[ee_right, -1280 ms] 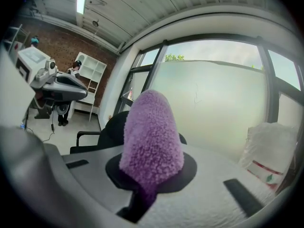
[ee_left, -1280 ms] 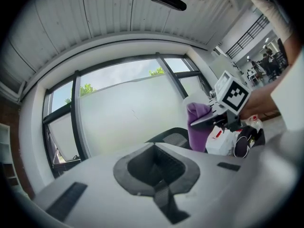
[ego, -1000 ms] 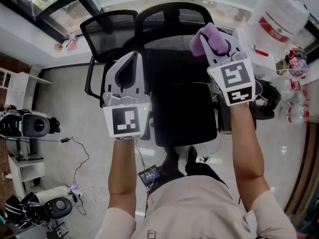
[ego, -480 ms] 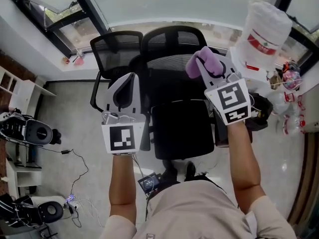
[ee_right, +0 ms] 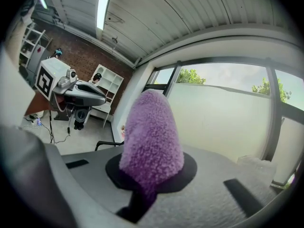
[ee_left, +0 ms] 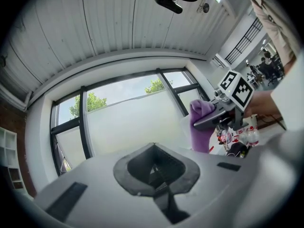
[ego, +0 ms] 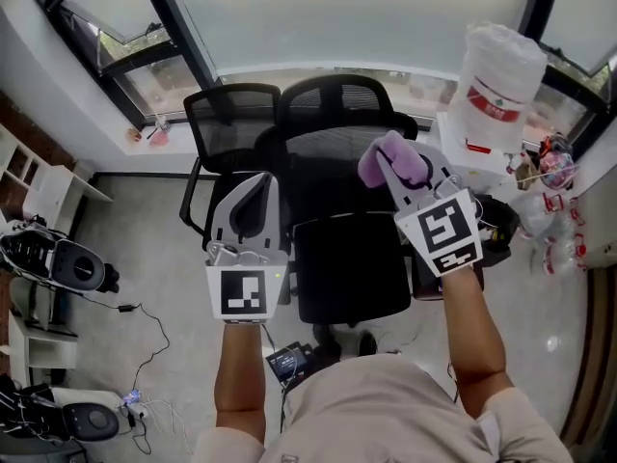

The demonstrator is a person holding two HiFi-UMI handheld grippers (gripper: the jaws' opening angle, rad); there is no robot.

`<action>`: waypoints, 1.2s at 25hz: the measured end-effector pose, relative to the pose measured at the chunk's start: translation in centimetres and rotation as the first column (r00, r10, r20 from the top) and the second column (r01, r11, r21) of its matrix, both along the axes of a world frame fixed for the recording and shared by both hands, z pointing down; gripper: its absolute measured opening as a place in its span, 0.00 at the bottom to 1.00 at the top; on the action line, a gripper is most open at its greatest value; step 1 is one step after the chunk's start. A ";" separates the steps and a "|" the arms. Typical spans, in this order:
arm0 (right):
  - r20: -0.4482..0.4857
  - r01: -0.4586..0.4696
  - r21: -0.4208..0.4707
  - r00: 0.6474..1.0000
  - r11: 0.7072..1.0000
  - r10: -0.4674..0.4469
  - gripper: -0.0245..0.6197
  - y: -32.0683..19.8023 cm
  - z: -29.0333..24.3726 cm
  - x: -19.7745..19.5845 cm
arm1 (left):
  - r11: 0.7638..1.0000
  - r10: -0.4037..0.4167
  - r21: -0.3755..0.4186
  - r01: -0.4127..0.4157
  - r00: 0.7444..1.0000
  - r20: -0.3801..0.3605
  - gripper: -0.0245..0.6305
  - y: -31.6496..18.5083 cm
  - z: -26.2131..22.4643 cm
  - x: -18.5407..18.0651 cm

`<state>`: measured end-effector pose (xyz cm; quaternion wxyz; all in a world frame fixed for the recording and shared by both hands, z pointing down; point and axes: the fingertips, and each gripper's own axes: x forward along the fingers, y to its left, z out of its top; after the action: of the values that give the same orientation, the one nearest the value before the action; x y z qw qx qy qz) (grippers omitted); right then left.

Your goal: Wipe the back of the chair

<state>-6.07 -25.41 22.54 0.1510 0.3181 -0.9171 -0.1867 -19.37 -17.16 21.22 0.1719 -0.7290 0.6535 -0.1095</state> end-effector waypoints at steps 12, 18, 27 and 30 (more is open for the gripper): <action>-0.021 0.061 0.007 0.998 0.998 -0.061 0.07 6.0 -1.6 2.0 | 1.000 0.002 0.005 -0.002 1.000 -0.031 0.05 3.8 -1.8 2.2; -0.029 0.096 0.021 0.995 0.995 -0.096 0.07 8.3 -1.6 2.9 | 1.000 -0.002 -0.020 0.002 1.000 -0.027 0.05 5.1 -1.3 3.0; -0.030 0.103 -0.008 0.994 0.995 -0.103 0.06 9.0 -0.2 3.1 | 0.999 -0.007 -0.032 0.006 0.999 -0.049 0.05 5.2 0.0 3.1; -0.031 0.104 -0.013 0.994 0.995 -0.104 0.06 8.7 -0.1 2.8 | 0.999 -0.009 -0.035 0.007 0.999 -0.053 0.05 5.0 0.1 2.9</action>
<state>-3.24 -16.72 22.47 0.1576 0.2661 -0.9309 -0.1941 -16.45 -12.20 21.27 0.1414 -0.7318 0.6588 -0.1020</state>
